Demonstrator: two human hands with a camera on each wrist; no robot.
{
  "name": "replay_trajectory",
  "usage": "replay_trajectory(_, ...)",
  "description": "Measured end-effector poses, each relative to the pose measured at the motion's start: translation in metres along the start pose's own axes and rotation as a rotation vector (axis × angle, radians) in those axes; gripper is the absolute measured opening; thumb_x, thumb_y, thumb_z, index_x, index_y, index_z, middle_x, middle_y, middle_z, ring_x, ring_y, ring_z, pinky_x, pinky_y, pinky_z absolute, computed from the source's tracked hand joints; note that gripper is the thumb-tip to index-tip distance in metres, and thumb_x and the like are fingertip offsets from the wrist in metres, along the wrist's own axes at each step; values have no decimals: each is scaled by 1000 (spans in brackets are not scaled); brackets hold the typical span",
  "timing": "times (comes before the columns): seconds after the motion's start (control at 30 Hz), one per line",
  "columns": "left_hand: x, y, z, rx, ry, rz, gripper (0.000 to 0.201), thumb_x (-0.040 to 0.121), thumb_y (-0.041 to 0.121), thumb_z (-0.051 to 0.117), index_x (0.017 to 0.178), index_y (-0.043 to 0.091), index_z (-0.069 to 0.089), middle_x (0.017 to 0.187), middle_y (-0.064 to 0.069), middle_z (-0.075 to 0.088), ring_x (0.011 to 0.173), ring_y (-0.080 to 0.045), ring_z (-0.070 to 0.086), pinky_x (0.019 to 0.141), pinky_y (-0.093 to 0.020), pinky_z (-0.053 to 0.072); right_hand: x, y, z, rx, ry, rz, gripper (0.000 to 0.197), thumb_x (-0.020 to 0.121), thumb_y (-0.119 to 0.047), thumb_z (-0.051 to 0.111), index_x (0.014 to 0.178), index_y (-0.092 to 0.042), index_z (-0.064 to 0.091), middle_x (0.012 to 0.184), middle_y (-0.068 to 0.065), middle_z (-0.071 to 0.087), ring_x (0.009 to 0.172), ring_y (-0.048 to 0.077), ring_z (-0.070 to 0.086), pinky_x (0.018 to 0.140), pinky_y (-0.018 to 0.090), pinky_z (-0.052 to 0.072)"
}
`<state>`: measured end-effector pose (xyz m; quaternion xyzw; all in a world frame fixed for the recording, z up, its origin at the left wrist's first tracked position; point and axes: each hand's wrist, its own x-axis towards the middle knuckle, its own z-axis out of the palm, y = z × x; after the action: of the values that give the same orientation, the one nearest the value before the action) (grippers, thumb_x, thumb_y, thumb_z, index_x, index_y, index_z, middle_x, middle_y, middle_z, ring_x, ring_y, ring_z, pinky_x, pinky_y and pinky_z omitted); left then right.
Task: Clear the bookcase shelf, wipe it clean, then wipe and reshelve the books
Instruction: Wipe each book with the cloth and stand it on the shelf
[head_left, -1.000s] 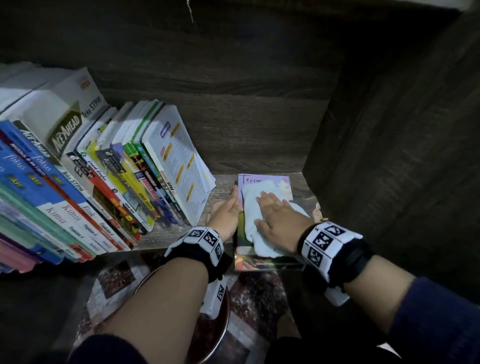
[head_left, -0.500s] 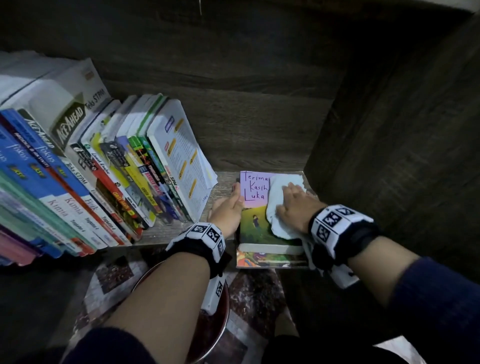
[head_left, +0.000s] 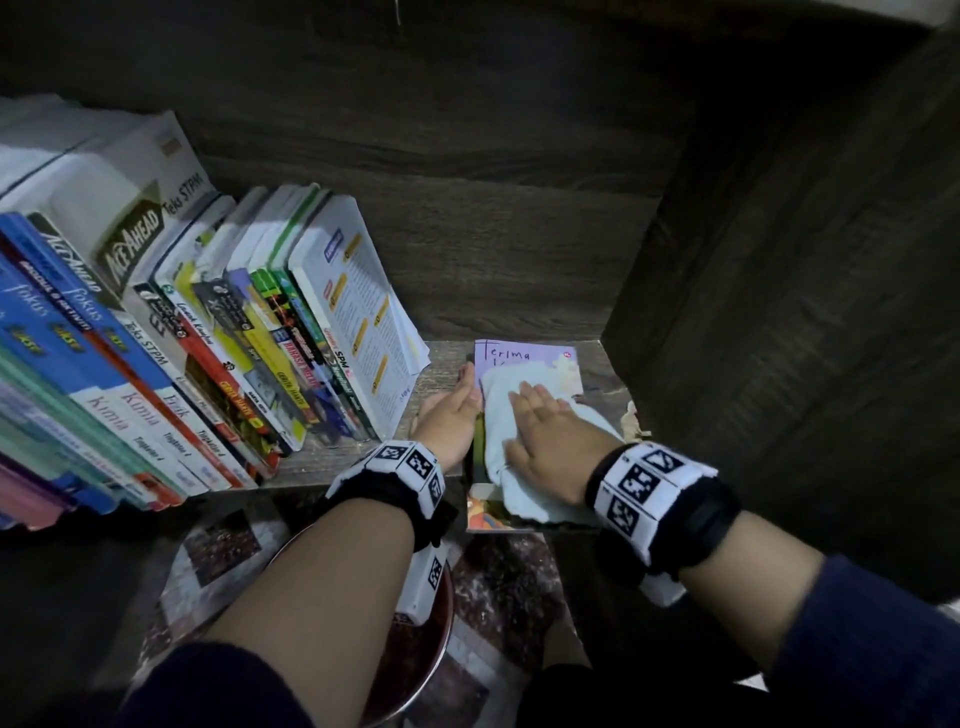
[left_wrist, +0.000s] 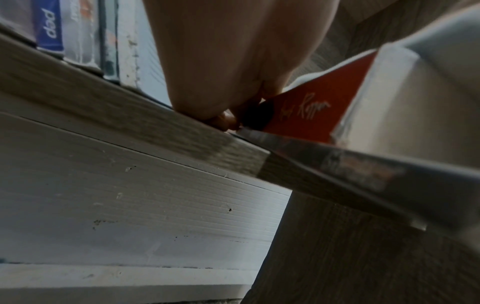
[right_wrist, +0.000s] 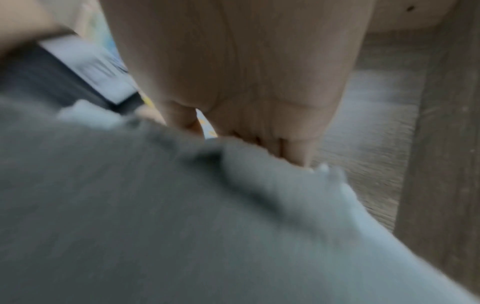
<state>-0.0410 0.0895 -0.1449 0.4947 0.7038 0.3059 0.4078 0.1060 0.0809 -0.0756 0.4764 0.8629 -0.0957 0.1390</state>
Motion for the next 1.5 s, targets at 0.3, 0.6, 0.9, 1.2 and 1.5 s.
replay_trajectory(0.3,-6,3,-5,27,-38,-12,46,105,45,19,150,45,14,158,-8,21,146,-23,16,120,-43,7,-28,23,0,-113,-101,129,69,100,-36,32,152,-4,2,160,17,-1,149,25,3,121,35,7)
replay_trajectory(0.6,-7,5,-5,44,-33,40,48,105,44,21,152,42,14,157,-6,25,145,-23,21,115,-36,14,18,63,-26,-72,106,455,63,89,-15,53,144,-7,23,136,17,43,125,34,44,96,43,43)
replay_trajectory(0.9,-1,4,-2,-20,-43,97,90,76,83,29,153,39,13,156,9,30,146,-21,19,119,-47,16,24,52,-33,270,130,377,27,97,-21,42,99,-3,62,118,20,61,110,33,57,79,27,40)
replay_trajectory(1.2,-2,4,-6,-36,-49,88,68,94,55,44,153,37,17,155,7,34,142,-20,32,116,-39,28,30,54,-28,414,45,431,20,93,-30,51,93,-10,57,105,13,60,96,27,57,74,26,39)
replay_trajectory(1.5,-18,16,-13,-172,112,131,58,94,30,61,147,28,38,146,8,47,130,-16,49,109,-34,38,21,51,-25,649,108,375,22,95,-18,52,95,-4,70,87,7,66,74,17,60,58,21,43)
